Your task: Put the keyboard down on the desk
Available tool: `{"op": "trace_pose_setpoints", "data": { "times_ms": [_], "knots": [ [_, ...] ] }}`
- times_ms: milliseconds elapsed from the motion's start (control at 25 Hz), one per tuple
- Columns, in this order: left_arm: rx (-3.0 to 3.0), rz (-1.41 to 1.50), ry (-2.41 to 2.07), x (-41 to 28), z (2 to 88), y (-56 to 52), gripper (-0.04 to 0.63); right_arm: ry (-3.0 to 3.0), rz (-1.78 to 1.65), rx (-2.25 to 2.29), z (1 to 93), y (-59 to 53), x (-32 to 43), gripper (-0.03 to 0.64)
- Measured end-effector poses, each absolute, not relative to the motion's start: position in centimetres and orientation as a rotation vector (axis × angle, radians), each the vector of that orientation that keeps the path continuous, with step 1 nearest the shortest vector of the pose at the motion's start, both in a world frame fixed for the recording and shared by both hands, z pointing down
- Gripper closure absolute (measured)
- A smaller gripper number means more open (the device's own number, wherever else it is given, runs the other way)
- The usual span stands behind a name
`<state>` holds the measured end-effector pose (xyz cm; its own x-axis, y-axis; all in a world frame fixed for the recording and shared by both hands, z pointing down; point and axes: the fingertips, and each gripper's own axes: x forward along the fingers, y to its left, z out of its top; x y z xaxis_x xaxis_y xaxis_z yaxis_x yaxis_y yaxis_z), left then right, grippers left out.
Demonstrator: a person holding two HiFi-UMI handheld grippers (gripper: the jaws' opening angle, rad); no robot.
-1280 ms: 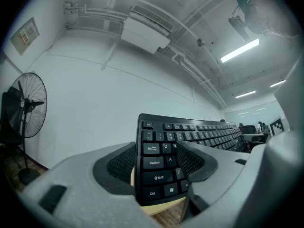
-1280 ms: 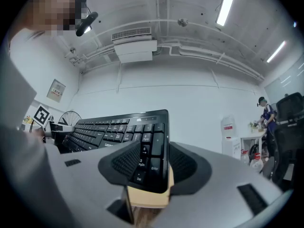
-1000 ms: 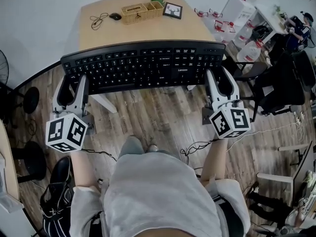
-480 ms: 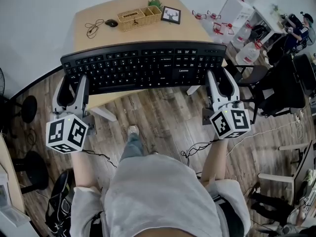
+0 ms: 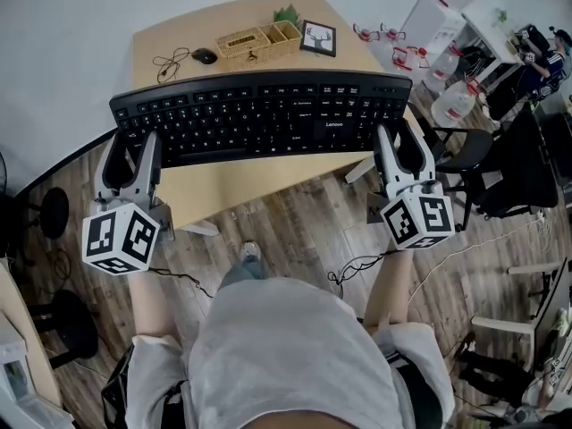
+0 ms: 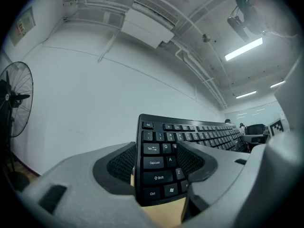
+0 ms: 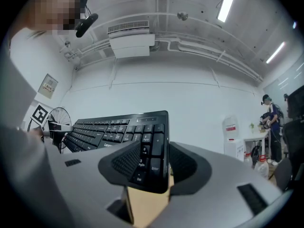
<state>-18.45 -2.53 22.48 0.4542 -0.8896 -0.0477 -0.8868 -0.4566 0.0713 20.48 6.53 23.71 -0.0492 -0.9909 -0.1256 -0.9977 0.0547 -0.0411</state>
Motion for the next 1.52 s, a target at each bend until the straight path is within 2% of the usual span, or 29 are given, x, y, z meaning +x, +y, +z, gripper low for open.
{"op": "trace_pose_setpoints", "data": {
  "times_ms": [320,880,1280,1520],
  "knots": [
    [2.673,-0.133,-1.626,-18.4,22.3,-2.8,0.33,2.17,0.11,-2.065,24.1,6.3,20.4,0.437],
    [2.652,-0.096,-1.523,-21.3,23.6,-18.2,0.33,2.153,0.054,-2.171,24.2,-6.8,17.0,0.437],
    [2.607,-0.054,-1.519,-19.7,25.5,-21.4,0.33,2.175,0.004,-2.187,25.6,-10.3,18.7,0.438],
    [2.54,-0.013,-1.554,-18.1,27.0,-26.7,0.33,2.238,-0.053,-2.169,26.7,-17.1,20.7,0.439]
  ]
}}
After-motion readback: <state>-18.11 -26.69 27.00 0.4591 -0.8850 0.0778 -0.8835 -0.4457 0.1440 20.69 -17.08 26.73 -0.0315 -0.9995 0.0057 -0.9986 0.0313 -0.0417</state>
